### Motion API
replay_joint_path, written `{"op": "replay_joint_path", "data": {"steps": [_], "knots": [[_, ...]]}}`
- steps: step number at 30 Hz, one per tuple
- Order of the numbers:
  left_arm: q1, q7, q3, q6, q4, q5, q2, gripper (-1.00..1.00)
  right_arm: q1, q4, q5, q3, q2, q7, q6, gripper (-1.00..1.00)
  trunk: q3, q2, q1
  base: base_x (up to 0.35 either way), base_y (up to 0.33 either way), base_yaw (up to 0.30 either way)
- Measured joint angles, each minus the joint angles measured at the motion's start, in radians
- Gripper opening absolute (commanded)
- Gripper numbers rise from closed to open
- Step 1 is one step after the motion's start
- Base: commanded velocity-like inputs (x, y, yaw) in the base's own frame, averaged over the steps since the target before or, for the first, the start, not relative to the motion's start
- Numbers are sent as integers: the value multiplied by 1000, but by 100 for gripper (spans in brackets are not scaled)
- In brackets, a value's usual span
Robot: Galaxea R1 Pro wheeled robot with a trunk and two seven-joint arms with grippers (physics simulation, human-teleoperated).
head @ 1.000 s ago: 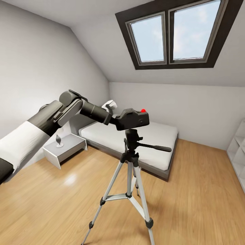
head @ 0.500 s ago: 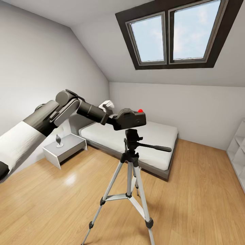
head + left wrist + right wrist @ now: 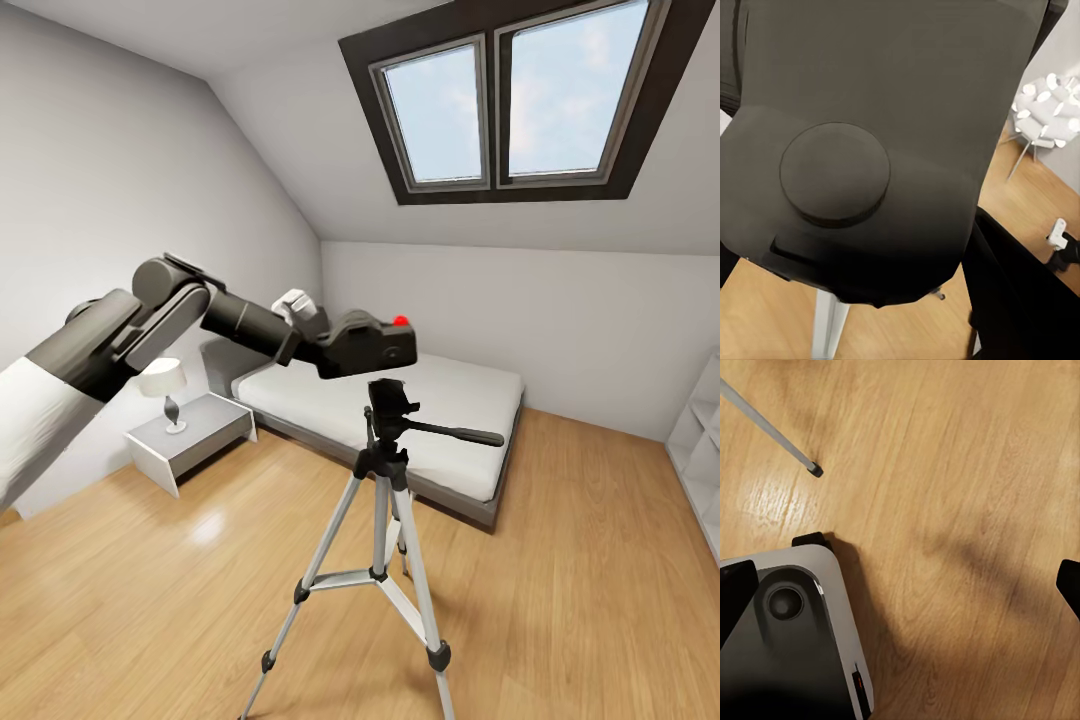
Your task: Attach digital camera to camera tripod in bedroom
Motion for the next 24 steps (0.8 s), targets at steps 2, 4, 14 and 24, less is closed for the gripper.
{"op": "replay_joint_path", "data": {"steps": [2,4,14,24], "knots": [[0,-1,0,0,-15,0,11,-100,0,0,0,0,0,0,0,100,0,0,0,0,0,0],[0,-2,1,0,-27,0,22,-100,0,0,0,0,0,0,0,100,0,0,0,0,0,0],[0,-1,1,0,-40,0,28,-100,0,0,0,0,0,0,0,100,0,0,0,0,0,0],[-1,5,2,0,-40,-1,19,-100,0,0,0,0,0,0,0,100,0,0,0,0,0,0]]}}
